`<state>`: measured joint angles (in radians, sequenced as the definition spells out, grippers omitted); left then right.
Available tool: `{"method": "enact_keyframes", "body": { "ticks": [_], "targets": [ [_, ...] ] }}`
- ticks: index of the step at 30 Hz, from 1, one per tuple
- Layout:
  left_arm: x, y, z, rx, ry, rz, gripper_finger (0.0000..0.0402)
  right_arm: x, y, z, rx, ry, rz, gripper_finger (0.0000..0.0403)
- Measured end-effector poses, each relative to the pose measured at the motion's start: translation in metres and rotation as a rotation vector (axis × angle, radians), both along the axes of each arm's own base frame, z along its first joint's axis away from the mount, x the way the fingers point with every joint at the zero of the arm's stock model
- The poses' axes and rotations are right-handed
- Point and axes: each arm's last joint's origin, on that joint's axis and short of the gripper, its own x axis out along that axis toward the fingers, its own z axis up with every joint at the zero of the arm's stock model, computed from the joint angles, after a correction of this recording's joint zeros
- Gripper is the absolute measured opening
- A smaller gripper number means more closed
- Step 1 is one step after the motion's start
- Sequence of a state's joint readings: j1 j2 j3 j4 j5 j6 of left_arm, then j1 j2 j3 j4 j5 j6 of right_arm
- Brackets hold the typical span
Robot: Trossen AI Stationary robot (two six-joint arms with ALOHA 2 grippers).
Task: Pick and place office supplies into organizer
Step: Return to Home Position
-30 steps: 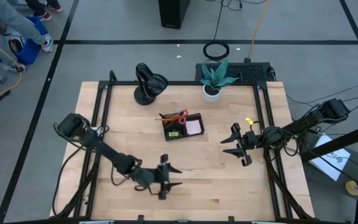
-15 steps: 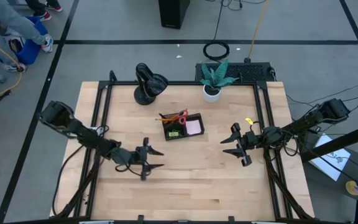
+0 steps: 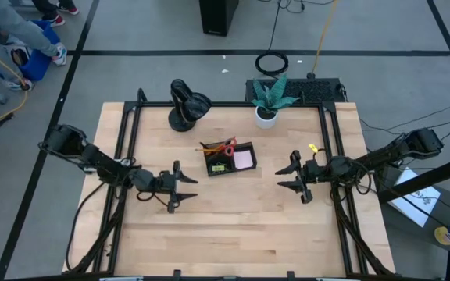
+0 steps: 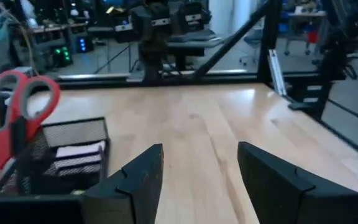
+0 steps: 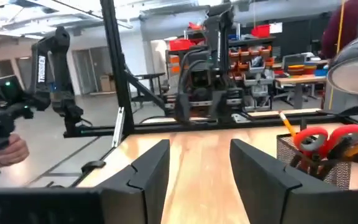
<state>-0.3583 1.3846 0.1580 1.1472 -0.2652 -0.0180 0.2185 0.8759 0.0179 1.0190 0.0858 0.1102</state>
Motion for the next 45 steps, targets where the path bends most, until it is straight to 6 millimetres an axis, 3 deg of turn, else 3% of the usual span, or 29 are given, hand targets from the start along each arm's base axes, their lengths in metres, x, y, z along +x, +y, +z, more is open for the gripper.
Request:
{"method": "enact_keyframes", "body": {
  "ticks": [8, 15, 30, 36, 45],
  "targets": [
    [-0.007, 0.019, -0.008, -0.016, 0.039, 0.064, 0.0212, -0.003, -0.009, 0.006, -0.028, -0.037, 0.005, 0.016],
    [-0.029, 0.04, -0.009, -0.048, 0.004, 0.09, 0.0212, -0.009, -0.017, 0.006, -0.021, -0.006, -0.026, 0.016],
    [-0.045, 0.049, 0.007, -0.054, -0.005, 0.105, 0.0212, -0.028, -0.024, 0.014, -0.02, -0.041, -0.012, 0.016],
    [-0.054, 0.053, 0.007, -0.065, 0.044, 0.129, 0.0212, -0.035, -0.024, 0.006, -0.028, 0.066, 0.007, 0.016],
    [-0.063, 0.054, 0.013, -0.059, 0.015, 0.128, 0.0212, -0.043, -0.024, 0.003, -0.04, 0.092, 0.025, 0.016]
  ]
}}
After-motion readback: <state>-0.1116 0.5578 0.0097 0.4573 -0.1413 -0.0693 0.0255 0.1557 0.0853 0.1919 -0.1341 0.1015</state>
